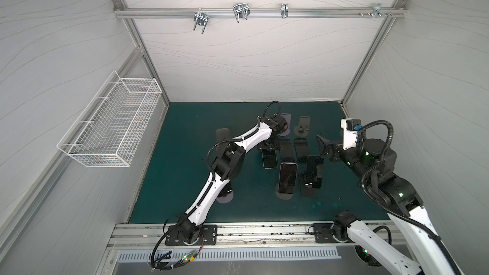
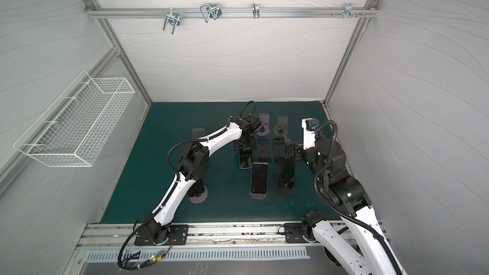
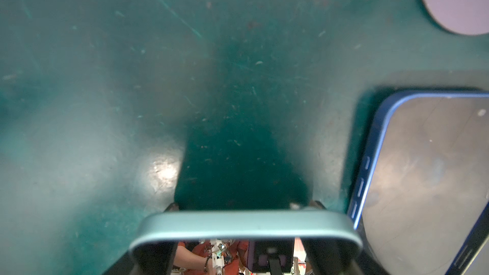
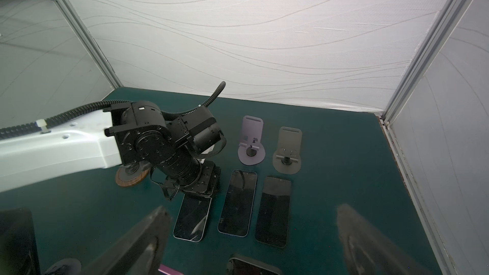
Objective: Remove the phone from the phone stand
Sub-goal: 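Lower the teal phone beside the blue-edged phone with the left gripper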
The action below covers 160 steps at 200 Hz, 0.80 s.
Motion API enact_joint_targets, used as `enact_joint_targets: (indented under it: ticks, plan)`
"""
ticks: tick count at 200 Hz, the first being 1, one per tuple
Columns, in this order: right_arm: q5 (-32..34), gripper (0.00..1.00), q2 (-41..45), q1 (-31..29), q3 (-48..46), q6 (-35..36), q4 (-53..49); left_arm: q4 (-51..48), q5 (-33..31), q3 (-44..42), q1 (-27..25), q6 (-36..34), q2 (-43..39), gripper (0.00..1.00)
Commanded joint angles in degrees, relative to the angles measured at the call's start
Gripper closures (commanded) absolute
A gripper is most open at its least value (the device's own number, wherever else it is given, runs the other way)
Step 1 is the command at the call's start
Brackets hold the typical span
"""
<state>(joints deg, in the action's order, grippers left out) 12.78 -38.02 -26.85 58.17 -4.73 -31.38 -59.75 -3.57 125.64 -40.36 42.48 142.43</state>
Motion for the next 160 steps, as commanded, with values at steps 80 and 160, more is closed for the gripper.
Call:
enact_joint_targets:
  ticks: [80,160]
  plan:
    - [-1.0,0.01,1.0,0.3,1.9,-1.0,-0.1,3.0,3.3,-4.5,0.7,1.2,0.8,0.41]
    - [-0.5,0.01,2.0,0.3,0.9,-1.2,0.2,2.8,3.1,-4.3,0.7,0.6,0.5,0.36]
